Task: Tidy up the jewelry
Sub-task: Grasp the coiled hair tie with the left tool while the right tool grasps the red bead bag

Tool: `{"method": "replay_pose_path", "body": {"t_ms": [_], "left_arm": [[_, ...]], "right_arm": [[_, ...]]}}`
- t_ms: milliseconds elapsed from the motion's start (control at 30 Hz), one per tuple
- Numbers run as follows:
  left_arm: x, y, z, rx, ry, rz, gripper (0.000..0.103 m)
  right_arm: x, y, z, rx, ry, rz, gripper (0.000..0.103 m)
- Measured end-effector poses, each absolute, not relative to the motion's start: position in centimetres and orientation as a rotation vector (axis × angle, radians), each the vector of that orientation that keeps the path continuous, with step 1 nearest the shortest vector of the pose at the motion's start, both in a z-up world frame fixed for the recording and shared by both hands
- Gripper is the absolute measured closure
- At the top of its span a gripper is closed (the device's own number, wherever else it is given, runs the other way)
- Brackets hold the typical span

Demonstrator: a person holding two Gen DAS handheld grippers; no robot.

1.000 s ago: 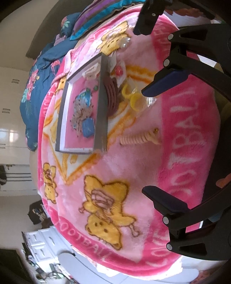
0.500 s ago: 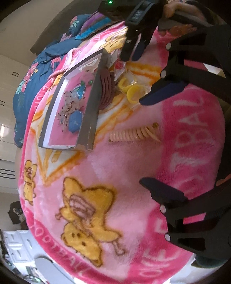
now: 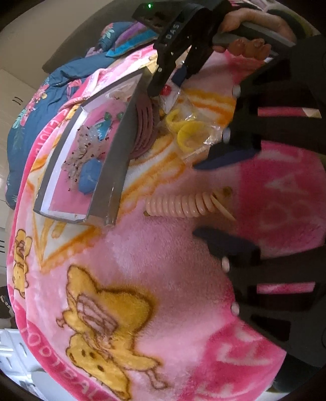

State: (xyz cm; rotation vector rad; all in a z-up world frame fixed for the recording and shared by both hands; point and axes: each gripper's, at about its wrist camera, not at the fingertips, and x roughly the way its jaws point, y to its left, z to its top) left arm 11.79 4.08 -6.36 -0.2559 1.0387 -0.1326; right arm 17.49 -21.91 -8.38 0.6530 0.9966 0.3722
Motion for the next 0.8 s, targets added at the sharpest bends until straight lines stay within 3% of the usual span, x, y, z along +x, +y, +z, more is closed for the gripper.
{"method": "replay_pose_path", "body": {"t_ms": [33, 800], "left_arm": [[11.8, 3.9, -6.3, -0.248, 1.038, -0.133, 0.09], [9.0, 4.9, -0.9, -0.24, 0.868, -0.14, 0.09]], "right_arm": [[17.3, -22.0, -8.3, 0.648, 0.993, 0.376, 0.063], [11.2, -20.2, -2.6, 0.382, 0.89, 0.561, 0.065]]}}
